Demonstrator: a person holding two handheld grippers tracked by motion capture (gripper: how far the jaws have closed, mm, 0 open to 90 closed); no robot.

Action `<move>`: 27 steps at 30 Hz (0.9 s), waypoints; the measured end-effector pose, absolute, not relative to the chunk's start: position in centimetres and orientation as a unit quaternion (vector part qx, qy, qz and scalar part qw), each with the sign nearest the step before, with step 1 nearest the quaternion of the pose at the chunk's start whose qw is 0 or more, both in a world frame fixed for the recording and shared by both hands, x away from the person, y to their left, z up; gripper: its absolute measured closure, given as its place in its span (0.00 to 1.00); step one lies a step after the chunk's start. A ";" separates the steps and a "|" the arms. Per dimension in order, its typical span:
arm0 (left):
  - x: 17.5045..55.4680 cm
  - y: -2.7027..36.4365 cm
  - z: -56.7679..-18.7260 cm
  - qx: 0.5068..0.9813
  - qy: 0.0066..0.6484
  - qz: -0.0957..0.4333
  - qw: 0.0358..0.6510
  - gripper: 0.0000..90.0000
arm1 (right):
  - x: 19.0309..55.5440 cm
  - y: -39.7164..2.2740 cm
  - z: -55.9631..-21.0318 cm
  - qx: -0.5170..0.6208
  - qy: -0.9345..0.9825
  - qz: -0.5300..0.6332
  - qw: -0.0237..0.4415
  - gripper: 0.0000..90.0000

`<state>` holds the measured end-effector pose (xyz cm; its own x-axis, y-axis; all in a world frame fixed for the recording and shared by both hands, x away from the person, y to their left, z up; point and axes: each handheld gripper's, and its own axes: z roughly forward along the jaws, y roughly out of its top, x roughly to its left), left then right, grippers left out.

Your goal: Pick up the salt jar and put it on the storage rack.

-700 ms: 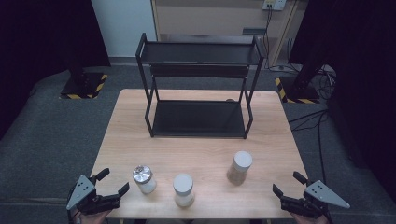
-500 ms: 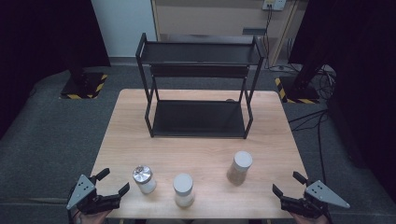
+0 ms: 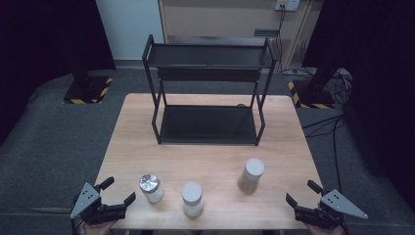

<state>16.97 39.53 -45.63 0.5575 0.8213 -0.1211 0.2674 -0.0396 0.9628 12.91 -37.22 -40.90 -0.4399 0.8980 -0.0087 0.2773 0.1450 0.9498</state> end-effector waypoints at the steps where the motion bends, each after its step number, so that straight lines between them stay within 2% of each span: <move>1: 16.9 39.5 -45.6 0.678 0.401 0.246 0.565 0.00 | 13.0 -37.2 -40.9 0.425 0.690 0.495 0.314 0.09; 27: 17.0 39.4 -45.1 0.677 0.397 0.241 0.571 0.01 | 13.0 -37.2 -40.9 0.424 0.691 0.496 0.310 0.09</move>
<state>17.00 39.39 -45.14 0.5680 0.8131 -0.1276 0.2625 -0.0320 0.9644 13.02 -37.21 -40.90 -0.4471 0.8944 -0.0084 0.2793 0.1486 0.9486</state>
